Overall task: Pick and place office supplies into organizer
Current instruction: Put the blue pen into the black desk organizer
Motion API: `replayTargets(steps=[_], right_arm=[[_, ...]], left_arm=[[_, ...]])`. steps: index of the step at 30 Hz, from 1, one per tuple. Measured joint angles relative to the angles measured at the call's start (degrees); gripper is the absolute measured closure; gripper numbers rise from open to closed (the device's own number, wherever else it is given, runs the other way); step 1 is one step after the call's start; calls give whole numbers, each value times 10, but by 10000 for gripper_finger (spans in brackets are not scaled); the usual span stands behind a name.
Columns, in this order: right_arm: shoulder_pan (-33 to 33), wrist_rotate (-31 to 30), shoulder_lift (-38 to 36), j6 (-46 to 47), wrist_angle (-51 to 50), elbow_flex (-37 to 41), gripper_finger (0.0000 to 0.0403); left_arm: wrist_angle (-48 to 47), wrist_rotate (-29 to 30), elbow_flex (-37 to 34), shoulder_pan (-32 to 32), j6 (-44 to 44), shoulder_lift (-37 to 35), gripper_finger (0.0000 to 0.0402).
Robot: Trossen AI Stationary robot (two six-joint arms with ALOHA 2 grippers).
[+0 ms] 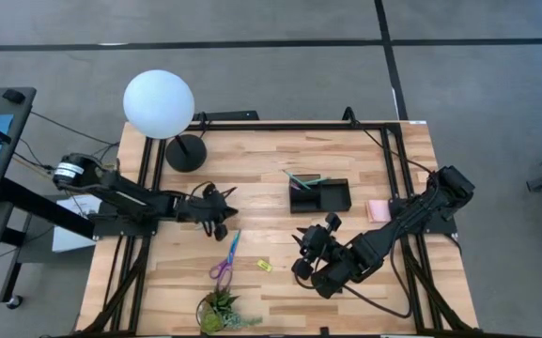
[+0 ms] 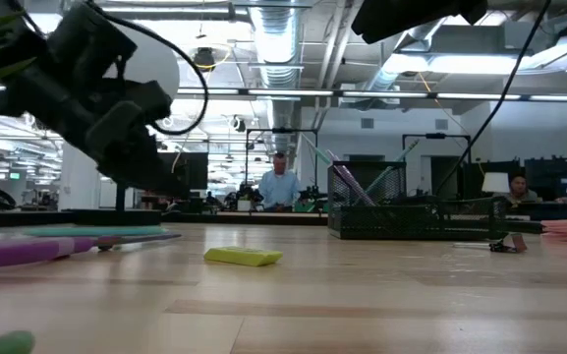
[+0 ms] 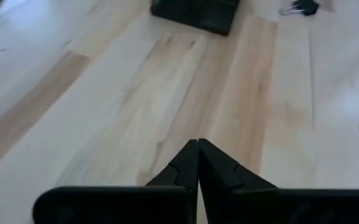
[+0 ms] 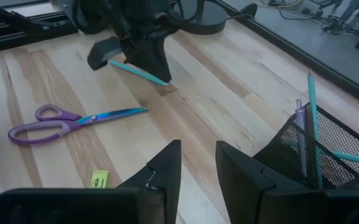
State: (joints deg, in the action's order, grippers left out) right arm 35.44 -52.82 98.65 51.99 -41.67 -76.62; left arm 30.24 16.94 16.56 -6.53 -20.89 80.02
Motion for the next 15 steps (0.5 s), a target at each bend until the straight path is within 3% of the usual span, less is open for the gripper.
replayTargets(steps=[5,8,12,15], right_arm=[[0,0,0,0,0,0,310],[2,0,0,0,-1,0,310],[9,0,0,0,-3,0,310],[13,0,0,1,-4,0,310]], left_arm=[[29,5,21,14,2,68,400],[34,21,22,12,-15,74,401],[-7,55,18,5,-37,24,401],[-123,94,8,-13,-76,-51,401]])
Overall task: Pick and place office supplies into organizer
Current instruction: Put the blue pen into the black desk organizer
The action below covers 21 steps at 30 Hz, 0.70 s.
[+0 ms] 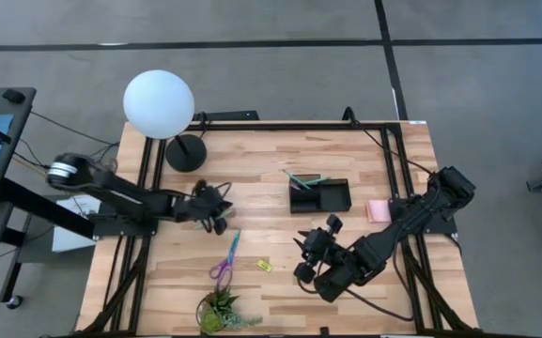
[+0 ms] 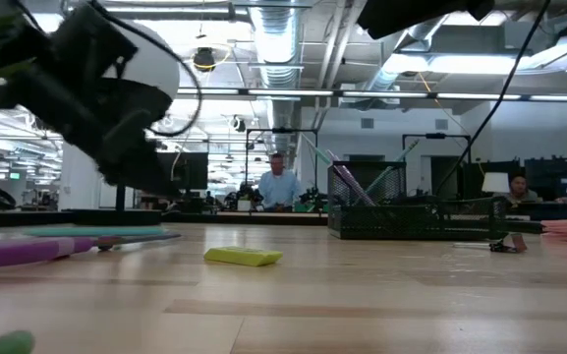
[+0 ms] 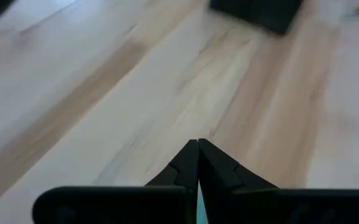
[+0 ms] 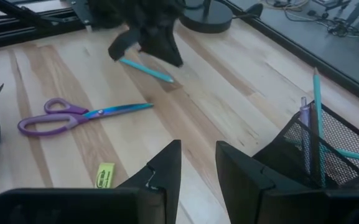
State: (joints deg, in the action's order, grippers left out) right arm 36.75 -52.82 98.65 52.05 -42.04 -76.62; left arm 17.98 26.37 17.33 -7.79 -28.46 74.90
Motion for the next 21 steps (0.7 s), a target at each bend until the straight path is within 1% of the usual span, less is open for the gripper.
replayTargets(steps=[3,5,9,12,14,17,21], right_arm=[[0,0,0,0,0,0,310],[0,0,0,0,0,0,310],[-2,-2,0,0,2,0,310],[-5,-2,0,0,7,0,310],[-5,-3,0,0,10,0,310],[-5,-3,0,0,10,0,310],[-5,-2,0,0,17,0,310]], left_arm=[[-116,48,-12,-46,-48,-77,401],[-148,70,-29,-86,-69,-117,401],[-128,74,-65,-150,-79,-160,401],[-118,90,-94,-182,-102,-168,401],[-95,102,-112,-193,-108,-168,401],[-36,114,-138,-197,-113,-168,401],[-5,100,-155,-197,-102,-168,381]])
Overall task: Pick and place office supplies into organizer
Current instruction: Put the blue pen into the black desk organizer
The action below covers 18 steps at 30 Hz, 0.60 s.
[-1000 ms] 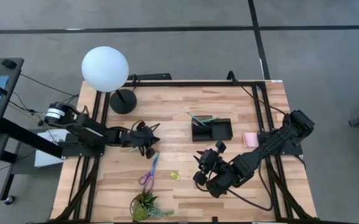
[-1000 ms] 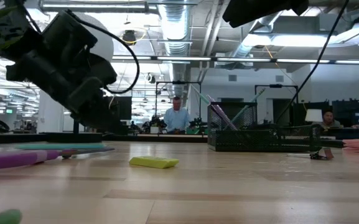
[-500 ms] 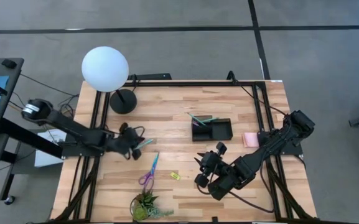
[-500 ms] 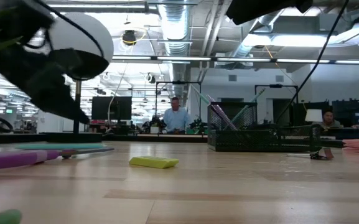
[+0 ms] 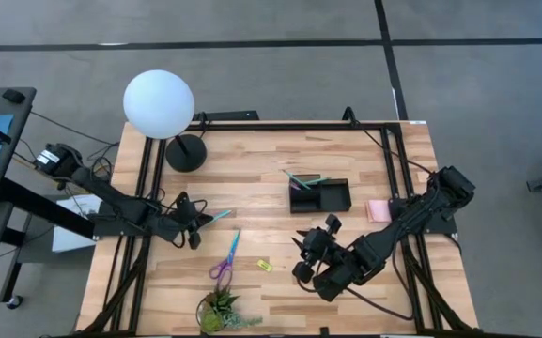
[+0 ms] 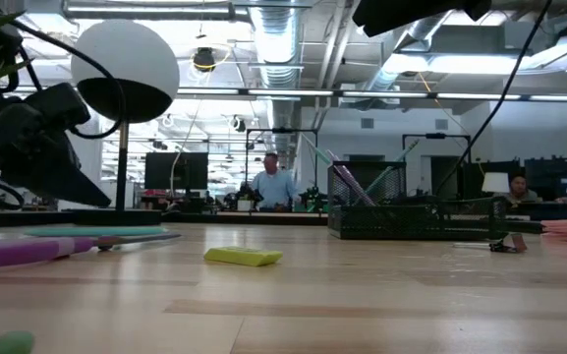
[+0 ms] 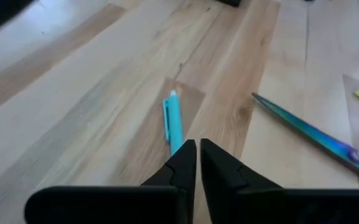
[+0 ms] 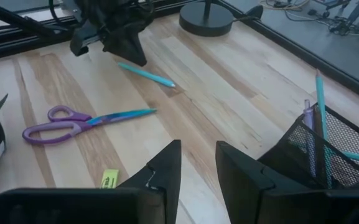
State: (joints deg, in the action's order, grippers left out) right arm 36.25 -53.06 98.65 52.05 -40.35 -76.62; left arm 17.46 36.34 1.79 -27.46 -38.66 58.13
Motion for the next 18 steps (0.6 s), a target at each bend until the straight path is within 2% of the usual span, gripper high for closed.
replayTargets(steps=[11,14,18], right_arm=[[-4,0,0,0,2,0,310],[-8,1,0,-8,2,0,310],[-14,1,0,-28,3,0,310]], left_arm=[[4,0,-11,0,-22,11,247],[4,6,-8,0,-28,30,230],[39,5,-8,8,-30,50,230]])
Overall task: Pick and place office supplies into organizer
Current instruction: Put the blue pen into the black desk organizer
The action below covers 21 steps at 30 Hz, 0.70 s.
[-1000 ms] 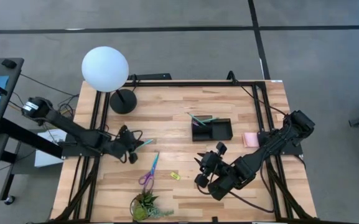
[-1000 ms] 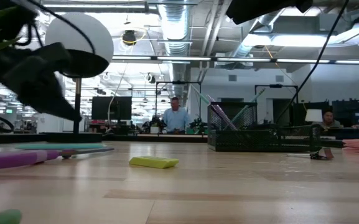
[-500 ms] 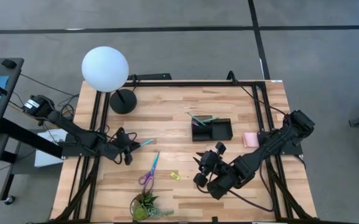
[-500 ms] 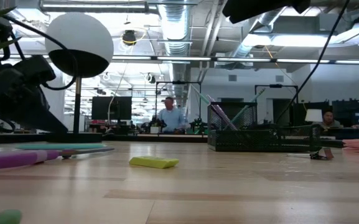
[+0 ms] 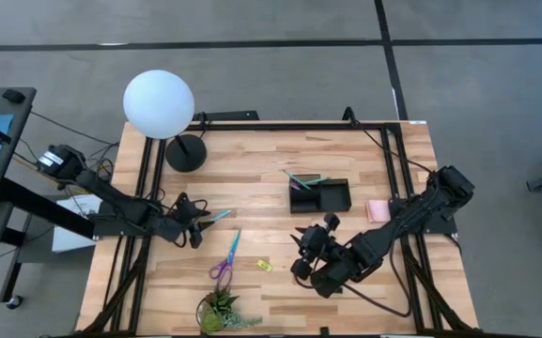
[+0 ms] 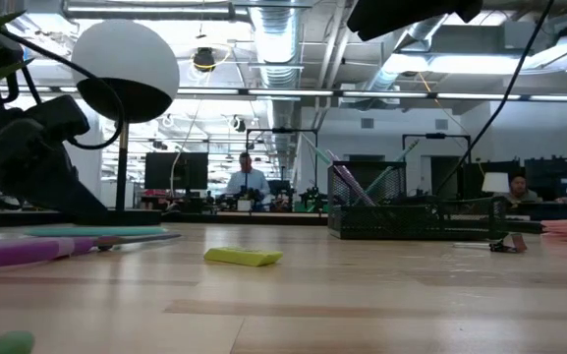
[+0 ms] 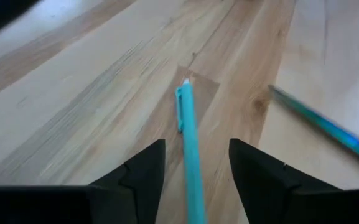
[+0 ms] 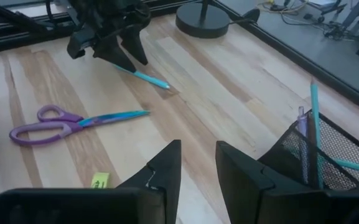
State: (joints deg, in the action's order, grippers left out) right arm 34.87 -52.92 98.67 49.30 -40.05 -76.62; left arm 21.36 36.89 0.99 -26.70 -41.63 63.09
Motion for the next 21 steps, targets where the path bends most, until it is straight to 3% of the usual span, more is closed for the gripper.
replayTargets(steps=[9,21], right_arm=[[-15,2,0,-4,-1,0,310],[-20,3,0,-4,-2,0,310]], left_arm=[[14,-10,-3,37,11,17,259],[165,-25,7,28,31,159,265]])
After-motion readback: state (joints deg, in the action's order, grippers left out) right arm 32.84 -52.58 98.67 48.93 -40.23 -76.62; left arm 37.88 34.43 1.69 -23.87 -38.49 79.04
